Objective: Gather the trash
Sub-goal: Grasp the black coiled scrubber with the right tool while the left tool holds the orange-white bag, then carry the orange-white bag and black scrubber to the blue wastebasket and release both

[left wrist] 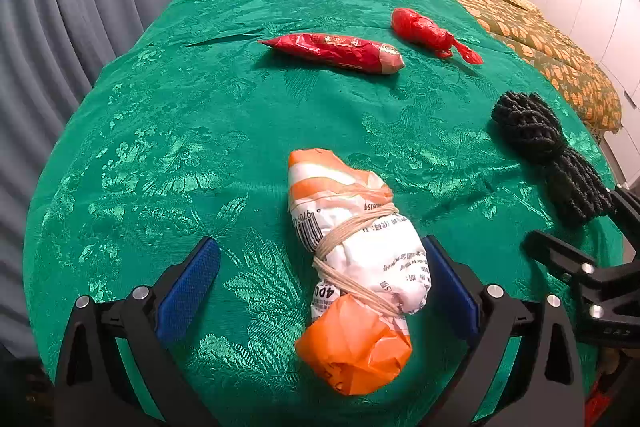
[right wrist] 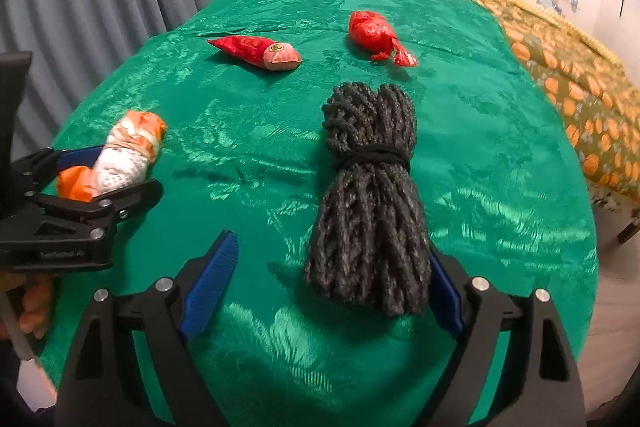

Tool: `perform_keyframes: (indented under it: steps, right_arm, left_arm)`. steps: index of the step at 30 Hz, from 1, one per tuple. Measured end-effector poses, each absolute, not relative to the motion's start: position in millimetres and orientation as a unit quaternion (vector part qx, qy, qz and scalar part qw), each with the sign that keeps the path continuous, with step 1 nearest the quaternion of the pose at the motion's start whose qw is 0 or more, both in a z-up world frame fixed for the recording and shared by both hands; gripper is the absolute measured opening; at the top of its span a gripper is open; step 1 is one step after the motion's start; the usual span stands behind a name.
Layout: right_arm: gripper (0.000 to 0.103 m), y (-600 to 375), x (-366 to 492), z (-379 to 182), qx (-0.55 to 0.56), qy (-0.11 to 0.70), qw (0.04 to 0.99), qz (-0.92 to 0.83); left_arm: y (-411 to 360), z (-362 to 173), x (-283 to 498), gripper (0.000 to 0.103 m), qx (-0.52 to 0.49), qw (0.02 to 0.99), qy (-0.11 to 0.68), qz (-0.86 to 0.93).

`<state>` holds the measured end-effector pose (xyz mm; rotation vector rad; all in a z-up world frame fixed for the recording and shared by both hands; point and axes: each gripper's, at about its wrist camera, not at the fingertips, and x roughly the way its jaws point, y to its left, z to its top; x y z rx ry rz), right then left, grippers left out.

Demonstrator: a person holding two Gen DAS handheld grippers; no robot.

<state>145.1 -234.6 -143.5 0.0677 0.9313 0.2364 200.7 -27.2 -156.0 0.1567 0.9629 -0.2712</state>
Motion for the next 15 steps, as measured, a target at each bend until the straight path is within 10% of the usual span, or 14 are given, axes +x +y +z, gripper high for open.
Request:
perform_keyframes:
  steps: [15]
  right_arm:
    - [0.084,-280.1,194.0,-107.3,0.065,0.519,0.838,0.157]
  left_arm:
    - [-25.6,-132.8,181.0,0.097,0.080,0.861,0.463,-0.195]
